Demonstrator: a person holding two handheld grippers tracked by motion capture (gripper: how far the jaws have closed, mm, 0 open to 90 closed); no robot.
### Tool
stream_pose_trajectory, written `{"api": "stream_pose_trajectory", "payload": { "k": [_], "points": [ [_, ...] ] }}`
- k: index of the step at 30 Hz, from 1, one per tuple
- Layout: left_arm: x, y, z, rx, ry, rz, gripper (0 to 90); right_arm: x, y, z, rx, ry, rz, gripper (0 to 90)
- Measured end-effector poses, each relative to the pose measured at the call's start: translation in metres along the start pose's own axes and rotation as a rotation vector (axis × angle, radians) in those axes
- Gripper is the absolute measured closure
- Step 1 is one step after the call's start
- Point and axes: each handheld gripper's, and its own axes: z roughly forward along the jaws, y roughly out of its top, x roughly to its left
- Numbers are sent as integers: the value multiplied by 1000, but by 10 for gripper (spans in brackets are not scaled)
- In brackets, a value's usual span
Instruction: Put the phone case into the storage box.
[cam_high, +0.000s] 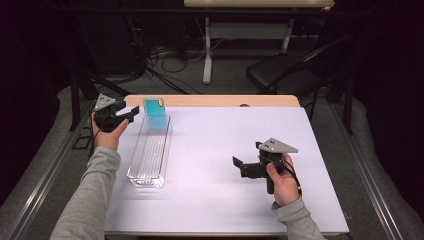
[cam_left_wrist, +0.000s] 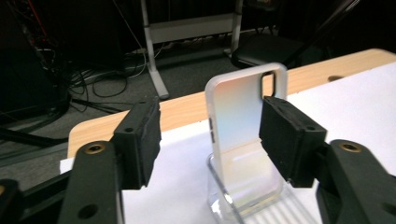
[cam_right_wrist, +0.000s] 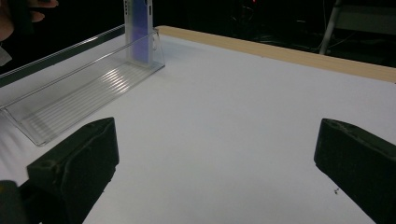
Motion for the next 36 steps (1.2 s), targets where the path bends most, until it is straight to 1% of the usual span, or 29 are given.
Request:
{"api": "stream_pose_trajectory", "payload": {
  "k": [2,5,6,11,13,14,17,18,19,21,22,23,26,29,31,34,36],
  "points": [
    [-3,1,-2,3,-5,-15,359,0,0,-1,-3,2,-1,0],
    [-9,3,-4,24,-11,-11,346,-1,1,-1,-8,1,5,0],
    [-10,4,-5,33,-20,-12,345,-1,1,-2,-7,1,5,0],
    [-18,8,-13,36,-43,-26,306,0,2,-3,-4,-5,-26,0],
    [-20,9,-16,48,-68,-41,260,0,2,-3,-8,-11,-35,0],
    [-22,10,-19,50,-79,-40,255,0,3,-4,-5,-15,-35,0],
    [-29,12,-26,68,-104,-2,183,-1,4,-6,-8,-22,-31,0],
    [-31,13,-28,68,-114,4,180,-1,5,-6,-14,-25,-32,0],
    [-33,14,-31,66,-125,1,180,-1,5,-7,-16,-25,-31,0],
    [-37,15,-36,57,-145,-13,181,-1,6,-8,-16,-29,-31,0],
    [-39,16,-38,55,-147,-10,180,-1,6,-8,-18,-29,-33,0],
    [-41,16,-40,46,-159,-13,180,-1,6,-9,-18,-29,-32,0],
    [-44,14,-45,35,-183,-32,177,-1,7,-9,-16,-29,-28,0],
    [-47,11,-50,41,-190,-26,161,-2,7,-10,-14,-30,-29,0],
    [-49,9,-54,30,-202,-34,158,-2,7,-11,-14,-33,-28,0],
    [-52,6,-60,23,-208,-31,158,-2,8,-12,-17,-37,-29,0],
    [-55,3,-64,17,-220,-40,157,-2,9,-13,-18,-37,-31,0]
  ]
}}
